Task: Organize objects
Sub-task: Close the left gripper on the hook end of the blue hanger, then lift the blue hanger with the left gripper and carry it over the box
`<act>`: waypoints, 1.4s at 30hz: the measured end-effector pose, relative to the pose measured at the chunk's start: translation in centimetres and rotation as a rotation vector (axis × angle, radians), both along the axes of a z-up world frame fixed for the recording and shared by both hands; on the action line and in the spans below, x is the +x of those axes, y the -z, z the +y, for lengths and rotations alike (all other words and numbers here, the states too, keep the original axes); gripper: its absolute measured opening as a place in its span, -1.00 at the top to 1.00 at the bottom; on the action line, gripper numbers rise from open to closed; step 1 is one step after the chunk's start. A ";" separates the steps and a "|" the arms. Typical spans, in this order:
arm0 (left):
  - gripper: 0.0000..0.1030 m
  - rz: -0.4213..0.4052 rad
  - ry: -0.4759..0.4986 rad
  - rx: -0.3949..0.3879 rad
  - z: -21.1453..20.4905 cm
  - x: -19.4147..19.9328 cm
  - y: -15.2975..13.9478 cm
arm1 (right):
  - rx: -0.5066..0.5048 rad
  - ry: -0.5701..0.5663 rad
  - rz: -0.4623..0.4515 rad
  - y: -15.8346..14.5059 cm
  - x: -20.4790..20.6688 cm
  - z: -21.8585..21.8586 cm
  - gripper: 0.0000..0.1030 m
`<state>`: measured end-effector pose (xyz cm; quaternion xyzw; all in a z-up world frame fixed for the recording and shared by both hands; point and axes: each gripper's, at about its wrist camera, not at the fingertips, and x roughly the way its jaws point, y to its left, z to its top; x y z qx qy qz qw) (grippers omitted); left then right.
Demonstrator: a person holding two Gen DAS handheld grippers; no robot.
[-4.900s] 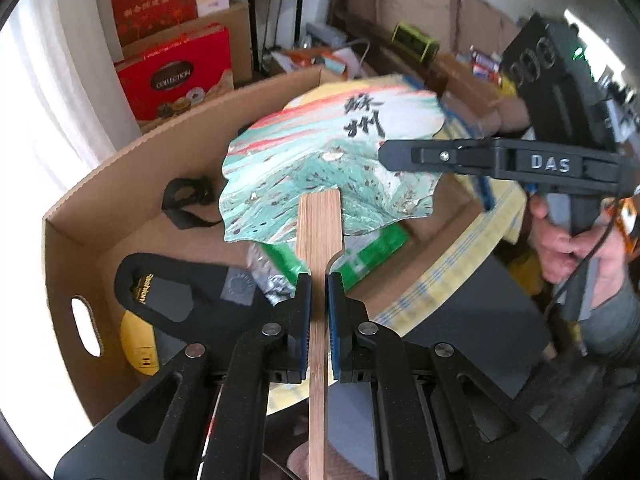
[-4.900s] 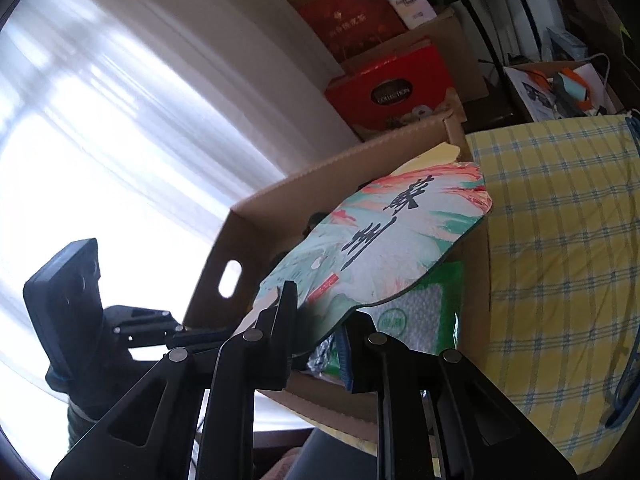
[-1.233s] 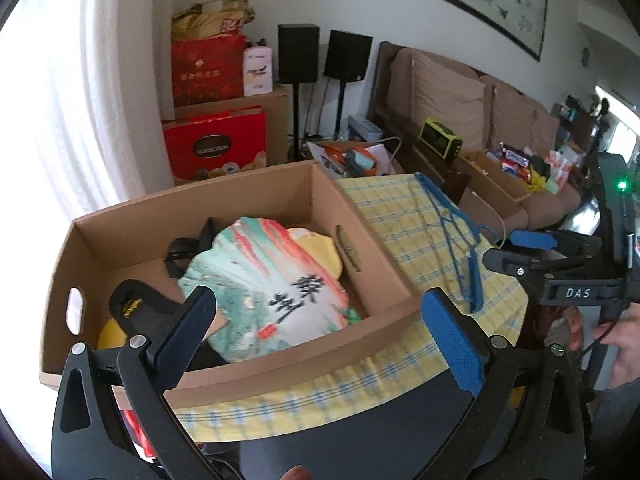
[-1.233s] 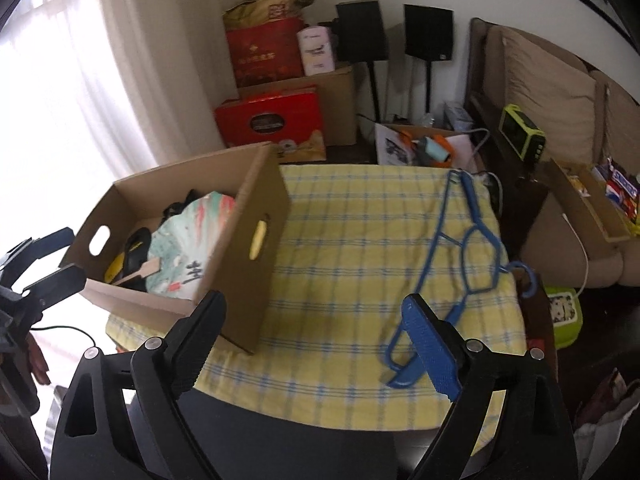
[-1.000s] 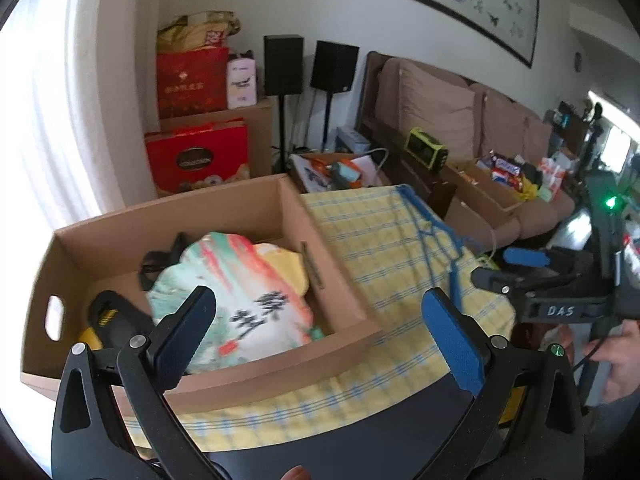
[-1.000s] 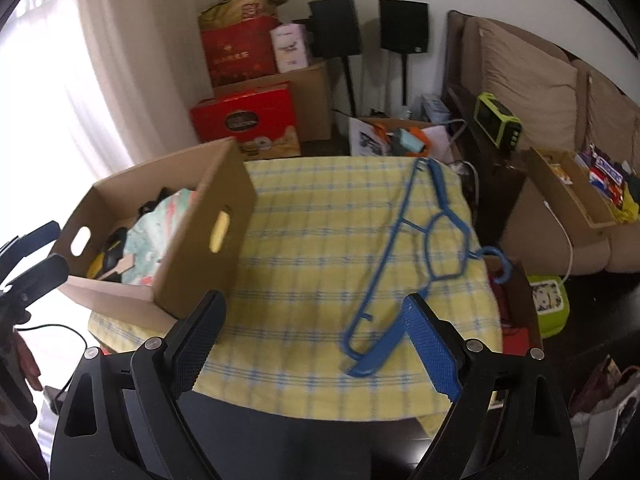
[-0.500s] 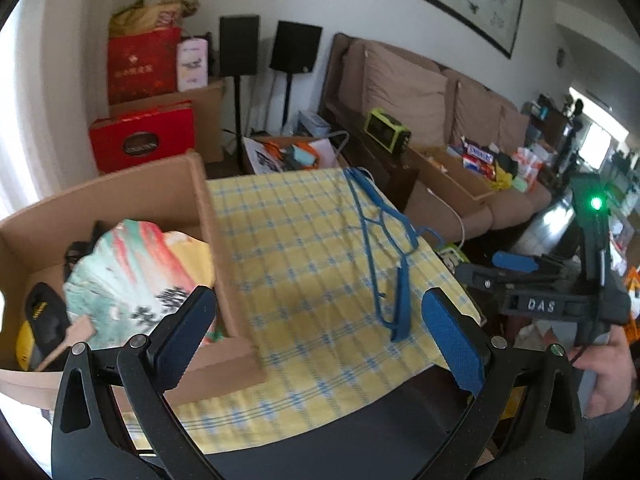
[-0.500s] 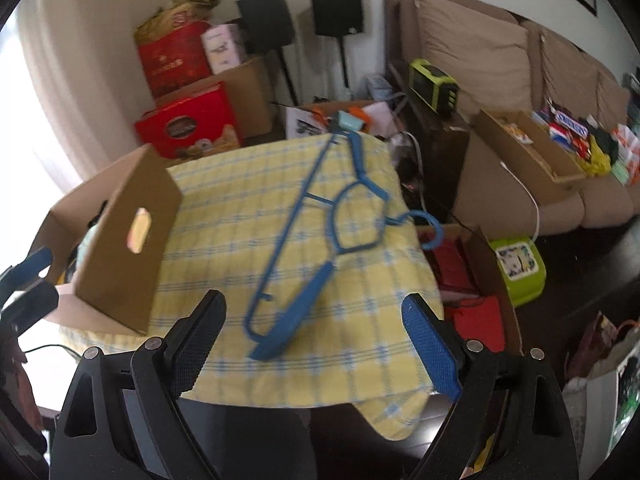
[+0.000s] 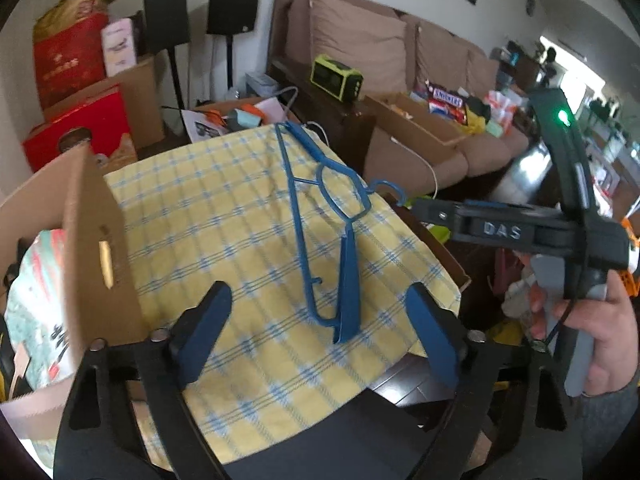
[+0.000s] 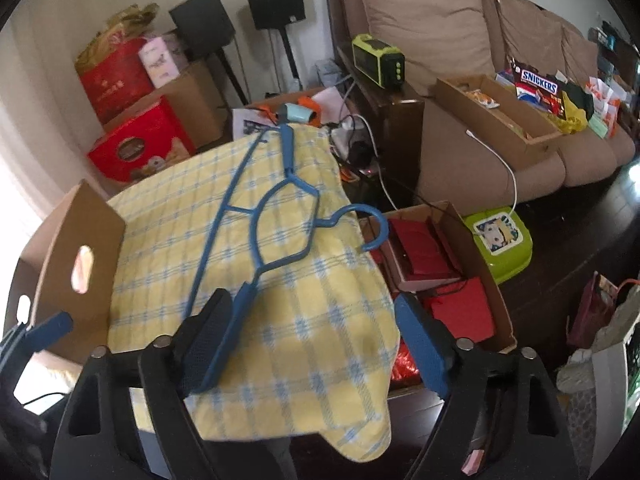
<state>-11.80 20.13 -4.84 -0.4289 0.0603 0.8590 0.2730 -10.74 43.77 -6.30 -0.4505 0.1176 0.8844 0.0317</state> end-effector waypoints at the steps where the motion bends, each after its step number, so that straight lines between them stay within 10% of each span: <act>1: -0.43 -0.009 -0.002 -0.005 0.4 -0.4 0.4 | -0.001 0.005 -0.002 0.2 -0.5 0.1 -0.44; 9: -0.05 -0.102 -0.032 -0.031 2.6 -3.9 4.5 | -0.073 0.006 -0.041 3.0 -4.3 0.5 0.11; 21: 0.40 -0.243 -0.072 0.029 1.9 -7.1 8.3 | -0.047 0.028 -0.089 5.5 -7.1 -0.1 0.18; 25: 0.47 -0.243 -0.072 0.039 2.0 -7.4 8.5 | -0.046 0.037 -0.075 5.6 -7.3 0.0 0.18; 30: 0.71 -0.231 -0.058 0.032 2.8 -7.2 8.5 | -0.069 0.037 -0.054 5.4 -7.2 0.2 0.72; 42: 0.71 -0.145 -0.001 0.035 3.2 -5.1 5.8 | -0.150 0.017 -0.026 4.0 -5.3 0.6 0.75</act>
